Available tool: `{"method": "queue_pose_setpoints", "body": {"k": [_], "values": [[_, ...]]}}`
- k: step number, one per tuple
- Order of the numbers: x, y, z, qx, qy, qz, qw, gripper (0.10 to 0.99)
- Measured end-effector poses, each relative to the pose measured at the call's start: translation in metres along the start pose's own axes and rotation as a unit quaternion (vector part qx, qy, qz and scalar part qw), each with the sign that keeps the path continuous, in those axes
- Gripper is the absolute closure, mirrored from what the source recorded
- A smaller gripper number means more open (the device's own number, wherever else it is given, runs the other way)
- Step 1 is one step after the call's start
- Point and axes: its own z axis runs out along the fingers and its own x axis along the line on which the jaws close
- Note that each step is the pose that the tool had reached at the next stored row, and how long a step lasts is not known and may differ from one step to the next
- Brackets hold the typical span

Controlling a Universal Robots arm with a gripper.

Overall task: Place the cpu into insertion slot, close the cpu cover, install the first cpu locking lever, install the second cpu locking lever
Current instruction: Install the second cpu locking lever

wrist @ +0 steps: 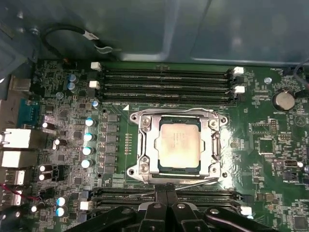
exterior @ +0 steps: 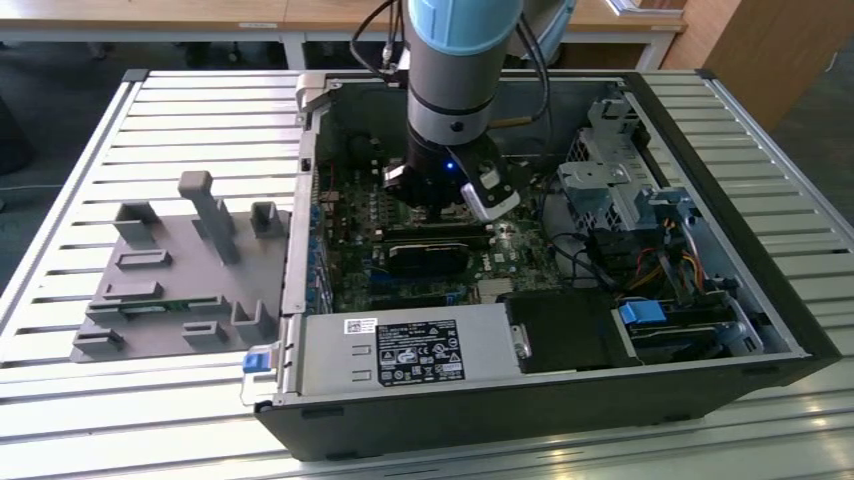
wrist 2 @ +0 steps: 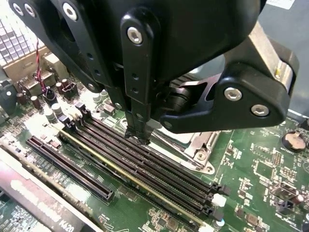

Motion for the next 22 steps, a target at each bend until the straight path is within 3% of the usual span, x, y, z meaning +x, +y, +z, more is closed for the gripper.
{"method": "queue_pose_setpoints", "body": {"k": [3, 9, 16, 22], "values": [[0.0009, -0.0007, 0.0016, -0.0010, 0.0000, 0.000, 1.0000, 0.980], [0.0040, -0.0026, 0.0021, -0.0087, -0.0008, 0.003, 1.0000, 0.980], [0.0129, -0.0030, 0.0032, -0.0111, -0.0018, 0.008, 0.9999, 0.980], [0.0154, -0.0037, 0.0064, -0.0136, -0.0021, 0.010, 0.9999, 0.980]]}}
